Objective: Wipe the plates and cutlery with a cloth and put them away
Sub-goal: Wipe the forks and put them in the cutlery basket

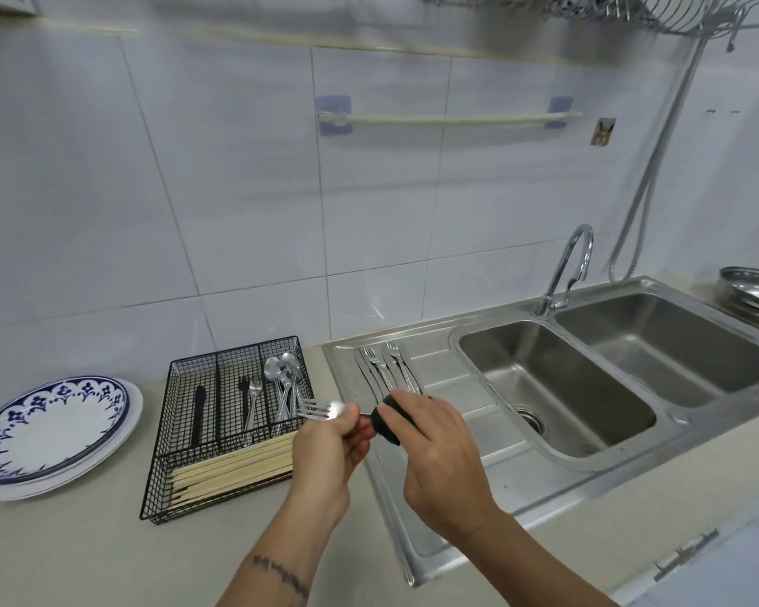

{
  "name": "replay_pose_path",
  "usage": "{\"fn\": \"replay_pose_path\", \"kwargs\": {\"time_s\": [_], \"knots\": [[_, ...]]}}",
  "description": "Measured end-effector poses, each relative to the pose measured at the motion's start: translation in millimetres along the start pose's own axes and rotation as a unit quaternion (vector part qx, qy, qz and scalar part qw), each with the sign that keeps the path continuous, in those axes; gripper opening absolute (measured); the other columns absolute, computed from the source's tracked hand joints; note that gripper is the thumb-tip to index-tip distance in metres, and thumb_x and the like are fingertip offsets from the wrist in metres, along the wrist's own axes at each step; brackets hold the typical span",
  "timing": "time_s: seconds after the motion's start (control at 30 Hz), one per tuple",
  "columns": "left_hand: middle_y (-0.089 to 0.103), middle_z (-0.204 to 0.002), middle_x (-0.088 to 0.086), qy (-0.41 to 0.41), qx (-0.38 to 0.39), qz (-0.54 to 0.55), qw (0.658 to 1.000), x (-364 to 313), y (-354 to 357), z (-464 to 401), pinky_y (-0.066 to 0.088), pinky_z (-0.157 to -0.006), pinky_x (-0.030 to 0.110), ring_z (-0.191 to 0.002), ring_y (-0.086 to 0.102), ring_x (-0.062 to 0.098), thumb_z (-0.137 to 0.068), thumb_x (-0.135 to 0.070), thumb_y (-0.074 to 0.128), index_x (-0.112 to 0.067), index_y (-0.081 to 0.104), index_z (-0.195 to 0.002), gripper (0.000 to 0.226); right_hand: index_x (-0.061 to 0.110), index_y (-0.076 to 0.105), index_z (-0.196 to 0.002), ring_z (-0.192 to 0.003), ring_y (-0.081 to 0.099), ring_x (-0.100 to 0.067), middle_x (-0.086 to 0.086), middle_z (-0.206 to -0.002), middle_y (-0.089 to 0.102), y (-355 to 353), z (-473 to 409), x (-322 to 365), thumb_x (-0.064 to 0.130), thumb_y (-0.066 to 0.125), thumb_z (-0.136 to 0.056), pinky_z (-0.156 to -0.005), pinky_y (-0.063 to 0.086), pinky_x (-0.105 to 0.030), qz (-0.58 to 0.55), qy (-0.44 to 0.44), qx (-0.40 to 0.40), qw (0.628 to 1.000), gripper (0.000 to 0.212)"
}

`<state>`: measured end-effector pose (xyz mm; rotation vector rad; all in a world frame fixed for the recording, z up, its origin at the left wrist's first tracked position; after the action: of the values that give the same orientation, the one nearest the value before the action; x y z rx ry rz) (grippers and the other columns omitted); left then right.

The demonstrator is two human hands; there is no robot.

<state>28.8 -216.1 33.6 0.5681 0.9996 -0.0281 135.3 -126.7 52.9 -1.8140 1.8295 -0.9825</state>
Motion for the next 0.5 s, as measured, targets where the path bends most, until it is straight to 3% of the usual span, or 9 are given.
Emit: {"fn": "replay_pose_path", "kwargs": {"time_s": [0.07,0.2,0.27,0.33,0.4,0.5], "knots": [[0.072,-0.07,0.005,-0.017,-0.009,0.013,1.0,3,2,-2,0.051,-0.065,0.028,-0.063,0.066,0.015,-0.095,-0.01,0.062,-0.004,0.068,-0.091,0.009,0.014,0.058,-0.13,-0.123,0.054,-0.023,-0.007,-0.133,0.058,8,-2,1,0.004,0.047,-0.078,-0.107,0.041,-0.046,0.014,-0.023,0.025,0.999,0.054],[0.071,-0.065,0.006,-0.004,-0.06,0.031,0.998,-5,-10,-14,0.05,-0.064,0.027,-0.067,0.068,0.018,-0.096,-0.011,0.062,-0.002,0.066,-0.086,0.014,0.02,0.05,-0.134,-0.123,0.055,-0.021,-0.003,-0.135,0.057,17,-3,-22,0.003,0.079,-0.057,-0.112,0.034,-0.045,0.052,0.013,0.083,0.995,0.083],[0.069,-0.065,0.007,0.01,-0.088,0.03,0.996,-8,-19,-19,0.05,-0.063,0.027,-0.068,0.067,0.019,-0.097,-0.011,0.061,-0.002,0.066,-0.084,0.016,0.021,0.053,-0.131,-0.122,0.057,-0.021,-0.003,-0.133,0.059,20,-3,-23,0.0,0.076,-0.059,-0.111,0.033,-0.045,0.044,0.027,0.093,0.994,0.078],[0.067,-0.064,0.006,0.007,-0.096,0.038,0.995,-5,-21,-23,0.049,-0.064,0.027,-0.068,0.065,0.02,-0.097,-0.01,0.06,-0.003,0.065,-0.085,0.015,0.018,0.057,-0.129,-0.122,0.055,-0.021,-0.004,-0.133,0.06,25,-8,-12,0.0,0.056,-0.07,-0.111,0.035,-0.045,0.014,0.007,0.082,0.997,0.062],[0.067,-0.064,0.007,0.0,-0.091,0.036,0.995,-1,-20,-27,0.05,-0.064,0.028,-0.065,0.064,0.019,-0.098,-0.011,0.06,-0.003,0.065,-0.087,0.014,0.016,0.058,-0.129,-0.122,0.053,-0.021,-0.004,-0.134,0.058,34,-13,-4,0.003,0.042,-0.075,-0.109,0.039,-0.043,0.001,-0.009,0.088,0.996,0.058],[0.069,-0.071,0.01,0.012,-0.106,0.02,0.994,1,-27,-37,0.052,-0.063,0.029,-0.065,0.067,0.019,-0.097,-0.013,0.062,0.0,0.066,-0.088,0.016,0.016,0.057,-0.131,-0.114,0.059,-0.022,-0.003,-0.133,0.059,51,-12,-16,-0.001,0.068,-0.065,-0.097,0.052,-0.039,-0.013,0.007,0.13,0.991,0.069]]}}
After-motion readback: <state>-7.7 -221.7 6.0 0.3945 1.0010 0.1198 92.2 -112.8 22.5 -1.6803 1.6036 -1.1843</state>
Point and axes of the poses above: each hand's wrist, its own z-axis away from the middle knuckle, its own y-axis out of the palm, x = y × z, the point moved 4 cm from there along -z, towards the middle knuckle
